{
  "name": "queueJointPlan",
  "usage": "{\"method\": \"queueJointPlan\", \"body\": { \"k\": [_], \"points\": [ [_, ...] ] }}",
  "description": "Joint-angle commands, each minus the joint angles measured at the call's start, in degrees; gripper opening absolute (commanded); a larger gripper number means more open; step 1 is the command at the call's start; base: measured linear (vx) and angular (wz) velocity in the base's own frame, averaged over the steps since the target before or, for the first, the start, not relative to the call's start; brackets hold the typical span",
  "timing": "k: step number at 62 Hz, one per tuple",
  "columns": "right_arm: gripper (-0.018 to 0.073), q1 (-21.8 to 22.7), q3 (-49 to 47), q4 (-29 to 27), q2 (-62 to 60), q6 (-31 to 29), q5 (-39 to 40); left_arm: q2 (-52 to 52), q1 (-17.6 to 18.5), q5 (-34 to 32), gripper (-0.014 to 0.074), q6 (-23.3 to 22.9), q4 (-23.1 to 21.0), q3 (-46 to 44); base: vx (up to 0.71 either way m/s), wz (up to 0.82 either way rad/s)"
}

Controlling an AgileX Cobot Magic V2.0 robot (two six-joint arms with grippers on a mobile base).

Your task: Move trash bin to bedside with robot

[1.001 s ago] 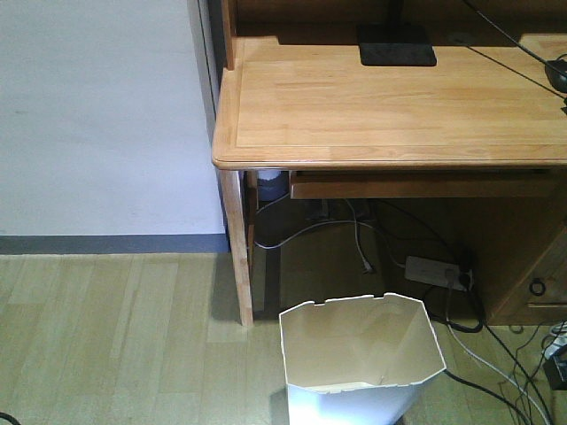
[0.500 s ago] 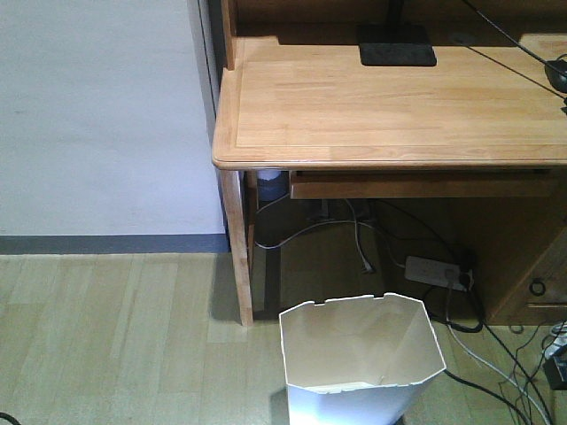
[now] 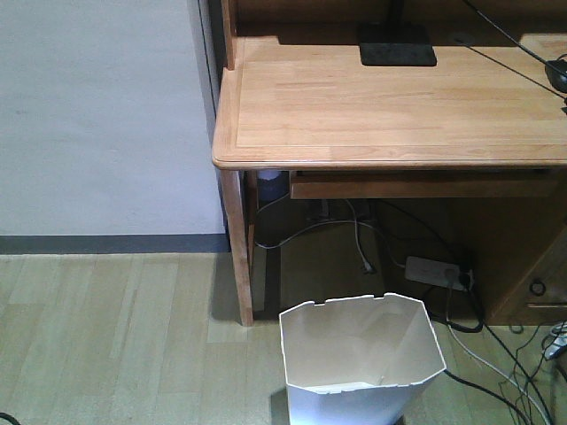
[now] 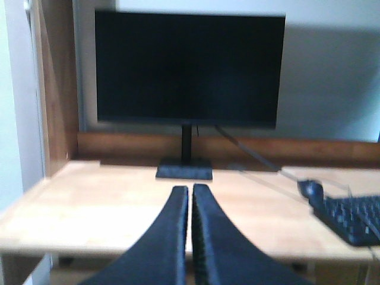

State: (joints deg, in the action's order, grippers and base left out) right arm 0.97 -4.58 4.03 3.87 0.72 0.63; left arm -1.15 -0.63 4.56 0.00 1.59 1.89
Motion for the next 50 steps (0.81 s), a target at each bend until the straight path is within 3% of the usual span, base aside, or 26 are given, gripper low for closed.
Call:
{"method": "queueJointPlan", "body": {
  "k": [1,17,42,50],
  "points": [
    [-0.0008,-0.1,-6.1,0.1,6.4,-0.1,4.7,-0.5,0.4,-4.2,-0.0006,-0.8,-0.5,0.7,0.0,0.0],
    [-0.0008,-0.1,-16.8,0.1,22.6,-0.1,-3.3,-0.5,0.4,-4.2,-0.0006,-0.8,-0.5,0.7,0.0,0.0],
    [0.0001,-0.1,-17.0,0.0,32.8,0.5,-3.9,-0.5,0.4,-4.2,-0.0006,-0.8,-0.5,0.7,0.0,0.0],
    [0.0057,-0.1,-17.0,0.2,32.8,0.2,-4.5,-0.5,0.4,-4.2,-0.0006,-0.8,-0.5,0.7,0.0,0.0]
  ]
}}
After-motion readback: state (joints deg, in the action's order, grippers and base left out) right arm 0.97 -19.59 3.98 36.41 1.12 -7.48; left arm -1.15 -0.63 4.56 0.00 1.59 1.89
